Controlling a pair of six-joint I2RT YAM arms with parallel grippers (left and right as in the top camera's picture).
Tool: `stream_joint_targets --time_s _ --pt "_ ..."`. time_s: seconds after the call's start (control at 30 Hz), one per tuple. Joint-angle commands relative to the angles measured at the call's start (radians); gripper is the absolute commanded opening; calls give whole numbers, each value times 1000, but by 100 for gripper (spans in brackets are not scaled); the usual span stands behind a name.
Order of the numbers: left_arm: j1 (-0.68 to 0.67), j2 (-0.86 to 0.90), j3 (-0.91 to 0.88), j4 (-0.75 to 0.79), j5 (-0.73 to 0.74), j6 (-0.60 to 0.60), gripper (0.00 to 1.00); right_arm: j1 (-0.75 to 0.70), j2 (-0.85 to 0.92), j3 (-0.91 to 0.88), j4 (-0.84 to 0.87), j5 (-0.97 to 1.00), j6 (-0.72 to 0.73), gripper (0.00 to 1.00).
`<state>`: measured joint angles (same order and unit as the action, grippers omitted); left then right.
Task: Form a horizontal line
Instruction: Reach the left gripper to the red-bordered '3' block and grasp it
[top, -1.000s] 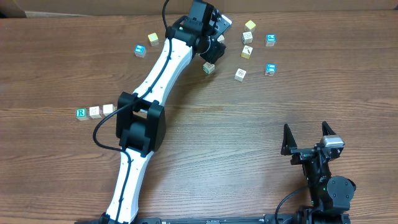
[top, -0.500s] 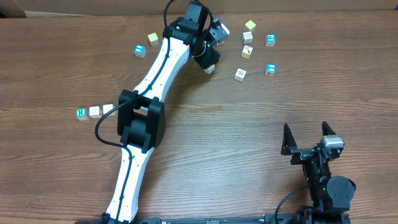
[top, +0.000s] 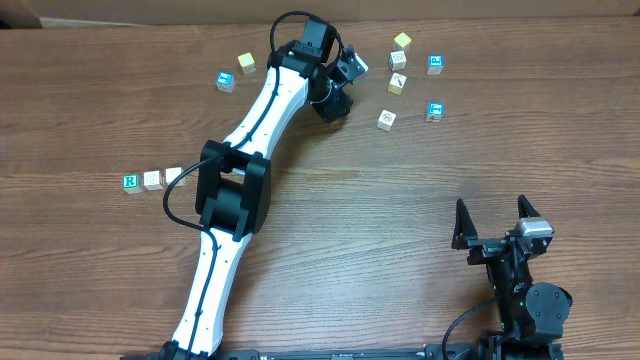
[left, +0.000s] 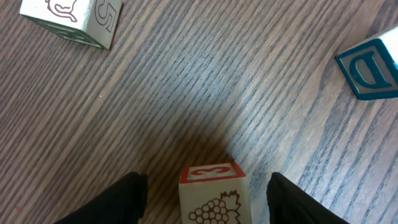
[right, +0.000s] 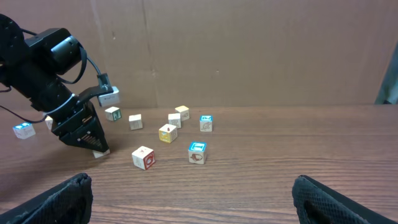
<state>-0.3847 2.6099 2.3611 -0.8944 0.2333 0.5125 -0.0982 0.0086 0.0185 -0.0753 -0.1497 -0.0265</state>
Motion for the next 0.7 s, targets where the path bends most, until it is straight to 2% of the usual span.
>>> stream_joint_targets --time_s 0.0,0.23,0.67 --pt "-2 19 23 5 22 3 57 -2 -6 -10 3 0 -5 100" --pt "-2 19 13 8 21 2 53 -2 -6 -10 3 0 -5 100" --pt "-2 19 -14 17 21 -5 52 -2 -6 -10 4 0 -5 100"
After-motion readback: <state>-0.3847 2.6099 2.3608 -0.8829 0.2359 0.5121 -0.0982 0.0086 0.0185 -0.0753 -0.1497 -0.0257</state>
